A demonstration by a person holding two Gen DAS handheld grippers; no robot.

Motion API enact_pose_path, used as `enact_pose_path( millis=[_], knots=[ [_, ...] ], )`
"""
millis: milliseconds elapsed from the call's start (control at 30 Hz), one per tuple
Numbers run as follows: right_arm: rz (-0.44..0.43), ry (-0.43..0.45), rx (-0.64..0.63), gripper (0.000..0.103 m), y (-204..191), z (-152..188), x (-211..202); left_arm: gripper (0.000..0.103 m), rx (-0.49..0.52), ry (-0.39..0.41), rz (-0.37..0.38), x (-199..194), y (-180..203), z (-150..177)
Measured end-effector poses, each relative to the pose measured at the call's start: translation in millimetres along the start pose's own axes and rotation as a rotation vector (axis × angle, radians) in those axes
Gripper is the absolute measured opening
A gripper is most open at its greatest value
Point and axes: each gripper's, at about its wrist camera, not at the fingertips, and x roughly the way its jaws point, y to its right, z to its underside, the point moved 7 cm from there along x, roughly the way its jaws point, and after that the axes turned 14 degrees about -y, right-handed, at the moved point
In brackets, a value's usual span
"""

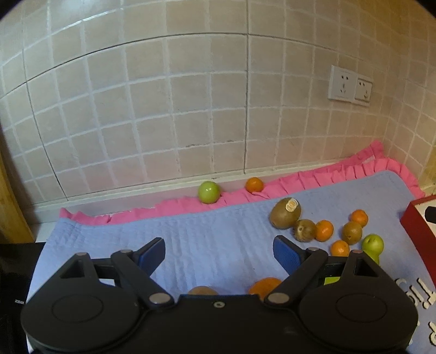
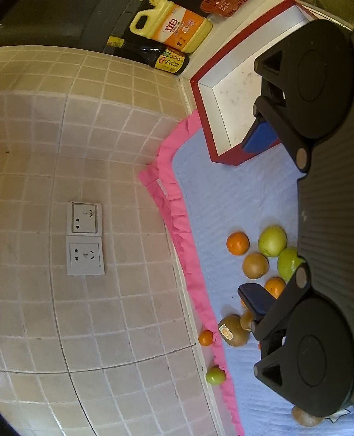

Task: Organize fruits
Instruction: 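Move both tools toward the fruit on the blue mat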

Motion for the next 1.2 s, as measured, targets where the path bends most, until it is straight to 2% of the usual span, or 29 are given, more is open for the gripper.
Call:
enact_pose_path(
  millis=[267, 400, 533, 1200],
  knots=[
    [-0.048, -0.026, -0.066, 0.103, -24.8, 9.5, 5.6, 0.102, 0.031, -0.028, 0.015, 7.1, 13.8, 5.9],
    [-0.034, -0.047, -0.088, 0.103, -33.2, 12.9, 9.5, 0.102, 0.038, -0.047, 0.017, 11.2, 15.6, 9.1],
    [-0.054, -0.054, -0.087, 0.103, -34.1, 14.3, 11.2, 0.102, 0.041, -0.061, 0.021, 14.3, 16.0, 10.9],
    [-0.044, -0.094, -0.091, 0.103, -35.2, 19.9, 19.7, 0.102, 0.109, -0.081, 0.056, 16.9, 30.3, 16.1]
  ],
)
